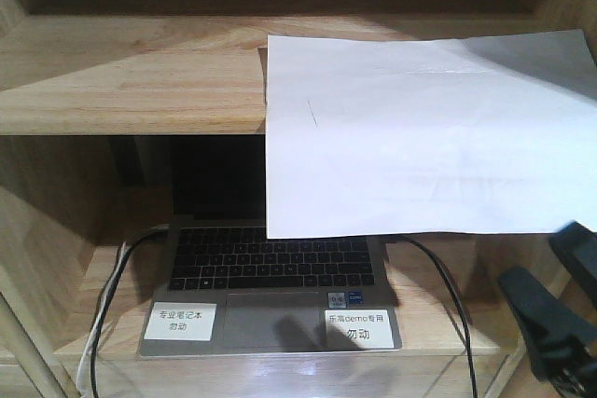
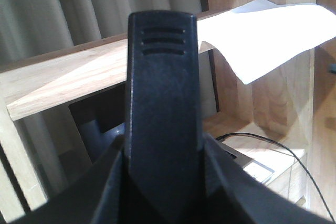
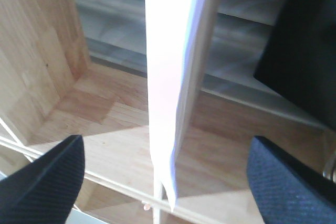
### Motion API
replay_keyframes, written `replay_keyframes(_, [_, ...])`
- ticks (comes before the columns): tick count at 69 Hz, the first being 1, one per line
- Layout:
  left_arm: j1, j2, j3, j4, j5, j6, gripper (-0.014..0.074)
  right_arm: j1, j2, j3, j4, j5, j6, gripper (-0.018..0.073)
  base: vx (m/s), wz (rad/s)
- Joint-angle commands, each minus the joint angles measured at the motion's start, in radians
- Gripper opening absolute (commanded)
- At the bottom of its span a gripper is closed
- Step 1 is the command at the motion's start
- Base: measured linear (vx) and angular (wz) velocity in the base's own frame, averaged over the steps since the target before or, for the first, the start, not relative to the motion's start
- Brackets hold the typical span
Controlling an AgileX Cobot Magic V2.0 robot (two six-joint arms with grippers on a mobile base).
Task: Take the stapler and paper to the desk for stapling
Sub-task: 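Close the right gripper on the white paper sheet's edge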
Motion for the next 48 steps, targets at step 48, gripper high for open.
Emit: replay_keyframes(48, [-0.009, 0.016, -0.027, -0.015, -0.114, -0.006, -0.0006, 0.001, 0.391, -0.170, 0.086, -0.601, -0.204, 0.0594, 0.00, 0.00])
